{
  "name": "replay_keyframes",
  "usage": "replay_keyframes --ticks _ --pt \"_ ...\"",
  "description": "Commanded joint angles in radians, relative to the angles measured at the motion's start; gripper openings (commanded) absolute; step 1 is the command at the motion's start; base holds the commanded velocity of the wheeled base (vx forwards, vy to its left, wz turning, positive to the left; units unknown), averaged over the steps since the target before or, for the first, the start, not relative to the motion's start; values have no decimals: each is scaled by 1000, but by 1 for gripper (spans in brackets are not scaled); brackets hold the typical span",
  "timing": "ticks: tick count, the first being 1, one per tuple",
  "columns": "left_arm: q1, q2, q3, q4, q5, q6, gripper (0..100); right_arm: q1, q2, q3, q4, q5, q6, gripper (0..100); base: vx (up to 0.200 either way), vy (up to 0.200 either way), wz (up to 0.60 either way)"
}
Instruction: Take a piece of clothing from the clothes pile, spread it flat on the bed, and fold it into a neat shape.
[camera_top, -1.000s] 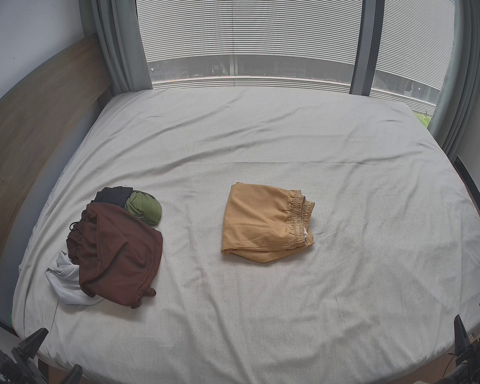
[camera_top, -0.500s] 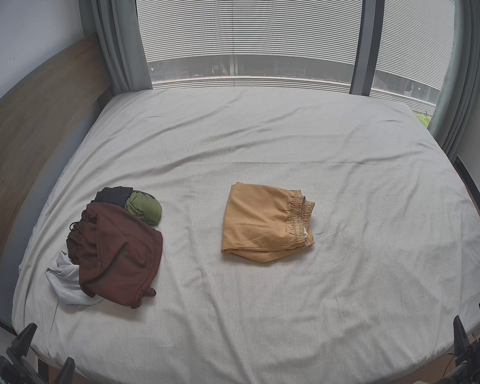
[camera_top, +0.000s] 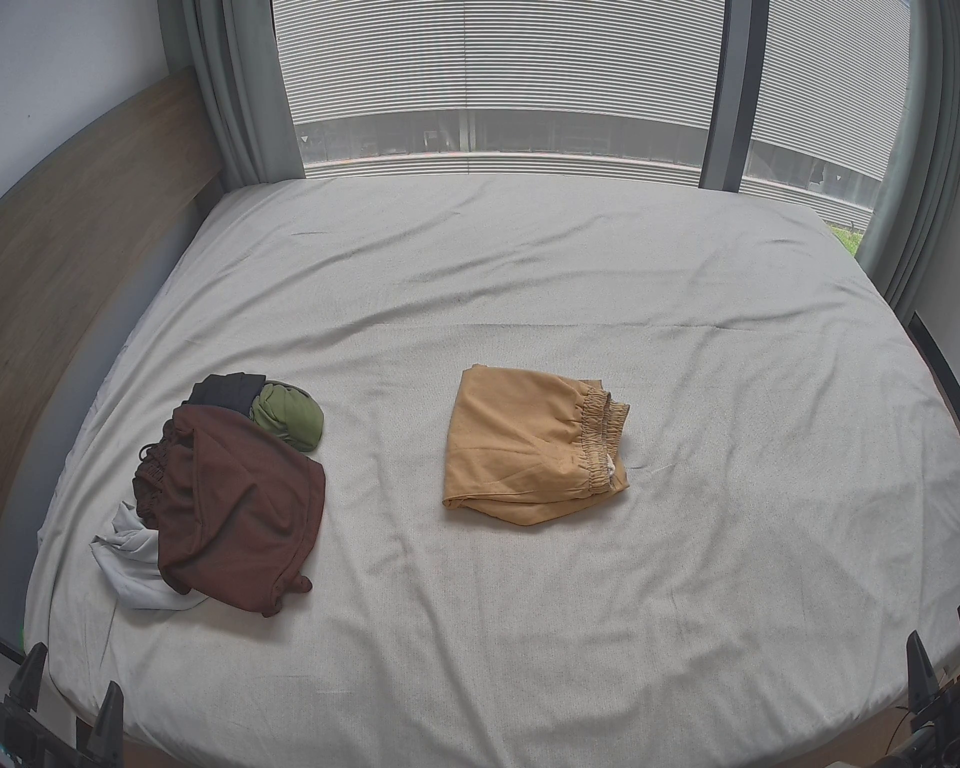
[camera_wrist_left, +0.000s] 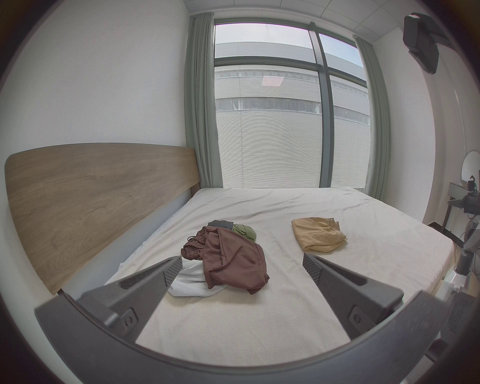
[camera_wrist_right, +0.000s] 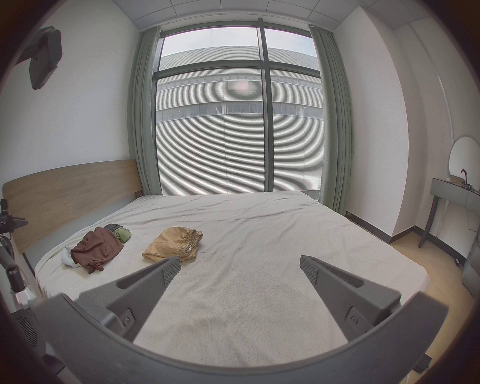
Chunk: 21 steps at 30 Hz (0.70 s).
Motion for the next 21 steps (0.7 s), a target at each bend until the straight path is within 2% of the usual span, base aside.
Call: replay_keyframes --ticks 1,10,21 --pt "-1 -16 16 -3 11 6 100 2 -13 18 -1 0 -1 100 0 0 0" --pt "-1 -16 18 -5 11 1 100 0 -13 18 7 50 -41 100 0 0 0" --pt "-1 -16 18 -5 9 1 100 2 -13 18 9 55 -41 100 0 0 0"
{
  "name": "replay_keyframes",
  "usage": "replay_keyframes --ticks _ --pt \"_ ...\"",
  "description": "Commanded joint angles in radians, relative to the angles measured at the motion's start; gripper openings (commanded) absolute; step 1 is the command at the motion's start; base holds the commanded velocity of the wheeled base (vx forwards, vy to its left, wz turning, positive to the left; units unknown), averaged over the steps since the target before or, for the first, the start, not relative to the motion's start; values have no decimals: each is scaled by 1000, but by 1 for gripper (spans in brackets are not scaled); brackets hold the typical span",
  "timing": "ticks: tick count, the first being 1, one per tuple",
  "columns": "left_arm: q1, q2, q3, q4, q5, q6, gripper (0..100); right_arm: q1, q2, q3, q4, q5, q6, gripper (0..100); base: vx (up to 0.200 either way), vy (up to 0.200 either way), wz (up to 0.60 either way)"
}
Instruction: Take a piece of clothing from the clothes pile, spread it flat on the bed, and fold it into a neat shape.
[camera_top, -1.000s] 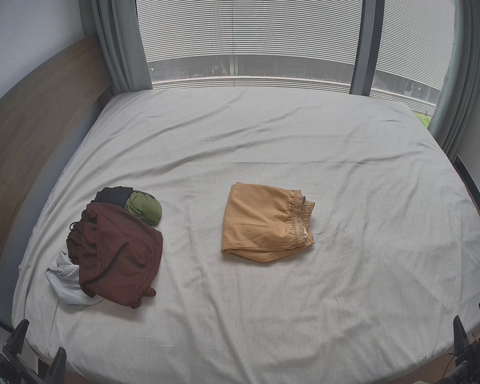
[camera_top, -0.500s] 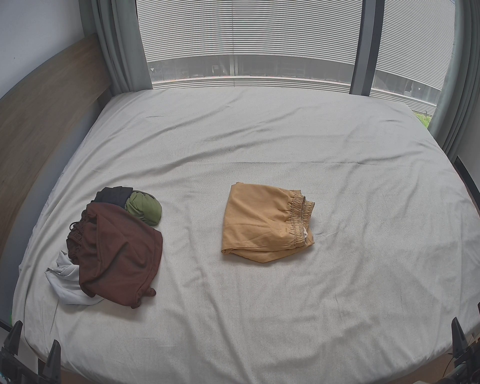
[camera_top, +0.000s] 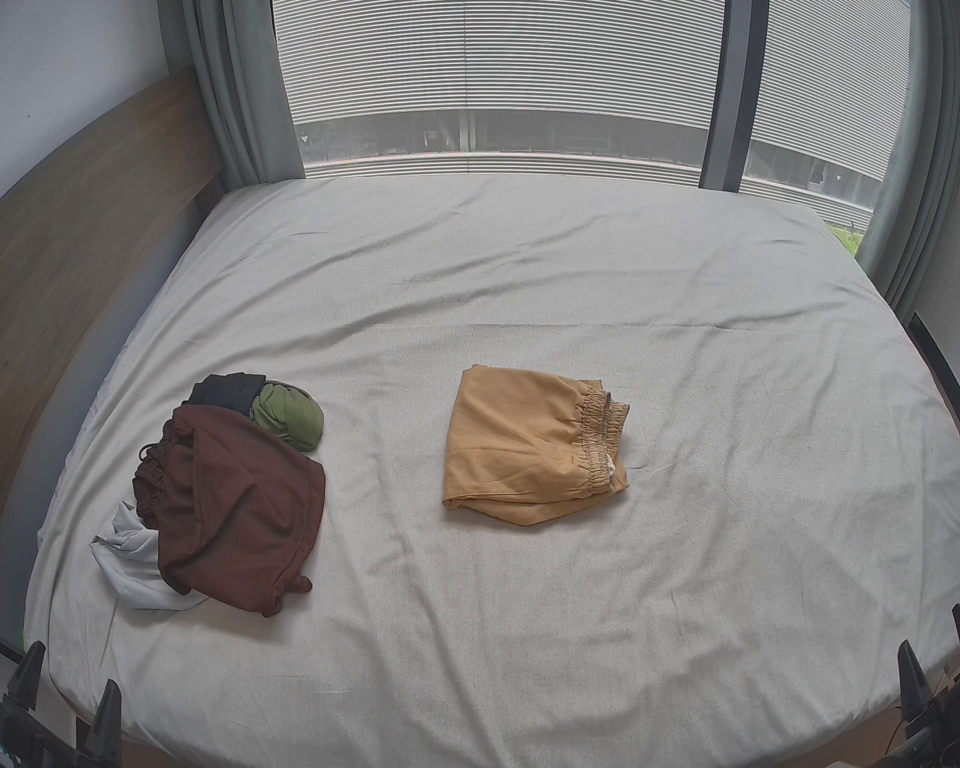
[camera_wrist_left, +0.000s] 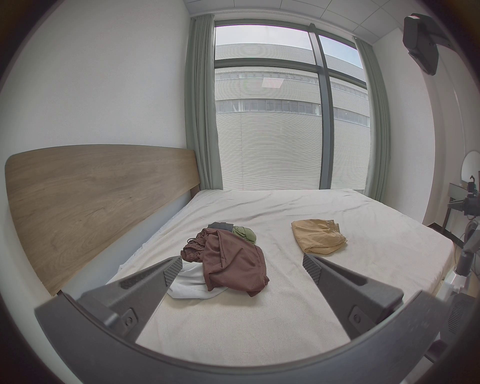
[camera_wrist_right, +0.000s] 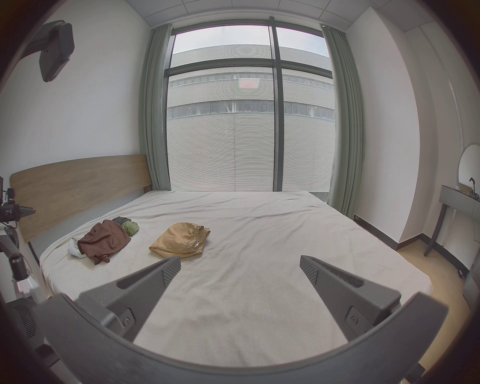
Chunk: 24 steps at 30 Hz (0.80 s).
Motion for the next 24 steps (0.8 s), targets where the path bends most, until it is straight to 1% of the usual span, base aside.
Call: replay_keyframes --ticks 1,24 --pt "0 -16 18 0 1 0 100 1 -13 18 0 2 0 100 0 0 0" --pt "0 -16 18 0 -1 0 100 3 -13 18 0 2 0 100 0 0 0"
